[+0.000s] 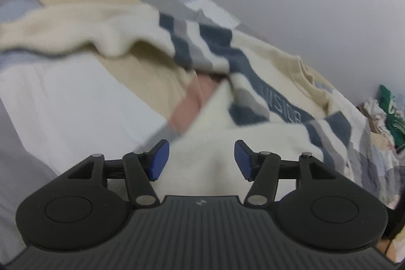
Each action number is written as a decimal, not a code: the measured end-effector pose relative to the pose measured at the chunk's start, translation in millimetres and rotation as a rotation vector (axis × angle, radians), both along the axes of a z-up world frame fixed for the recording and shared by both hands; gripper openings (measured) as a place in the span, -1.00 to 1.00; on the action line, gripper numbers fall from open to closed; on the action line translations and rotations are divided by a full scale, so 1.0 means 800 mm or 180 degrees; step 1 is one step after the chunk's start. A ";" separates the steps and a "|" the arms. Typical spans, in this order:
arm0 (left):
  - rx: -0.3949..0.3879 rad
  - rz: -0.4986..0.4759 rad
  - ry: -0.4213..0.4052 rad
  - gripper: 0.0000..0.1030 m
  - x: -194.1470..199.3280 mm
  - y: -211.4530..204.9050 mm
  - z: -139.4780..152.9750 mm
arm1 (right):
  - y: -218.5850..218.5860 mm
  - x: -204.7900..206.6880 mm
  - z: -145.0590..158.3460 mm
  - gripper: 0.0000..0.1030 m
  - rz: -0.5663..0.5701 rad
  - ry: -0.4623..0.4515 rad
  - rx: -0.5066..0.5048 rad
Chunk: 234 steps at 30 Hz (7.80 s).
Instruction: Fold large clothes
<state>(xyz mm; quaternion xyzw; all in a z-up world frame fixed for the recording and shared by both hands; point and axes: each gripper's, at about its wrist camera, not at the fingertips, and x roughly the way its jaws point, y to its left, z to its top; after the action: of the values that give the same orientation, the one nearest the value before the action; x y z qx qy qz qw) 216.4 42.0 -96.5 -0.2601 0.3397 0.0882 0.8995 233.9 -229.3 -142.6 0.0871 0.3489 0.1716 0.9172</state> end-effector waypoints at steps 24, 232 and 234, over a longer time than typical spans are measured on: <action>-0.1411 0.1731 -0.0175 0.34 -0.010 0.192 -0.073 | -0.012 -0.027 0.019 0.46 -0.0219 -0.0132 0.0037; -0.1341 -0.0817 0.0700 0.40 -0.049 -0.042 -0.092 | -0.133 -0.116 -0.020 0.58 -0.0884 0.1774 0.0996; -0.1228 -0.0823 0.0694 0.30 -0.050 -0.050 -0.090 | -0.117 -0.119 -0.015 0.57 -0.0688 0.1767 0.0859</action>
<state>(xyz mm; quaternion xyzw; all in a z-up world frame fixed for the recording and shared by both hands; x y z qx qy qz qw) 176.5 1.7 -168.4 -0.3704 0.4756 -0.0665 0.7951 138.5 -322.8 -154.4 0.2879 0.5485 0.0877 0.7801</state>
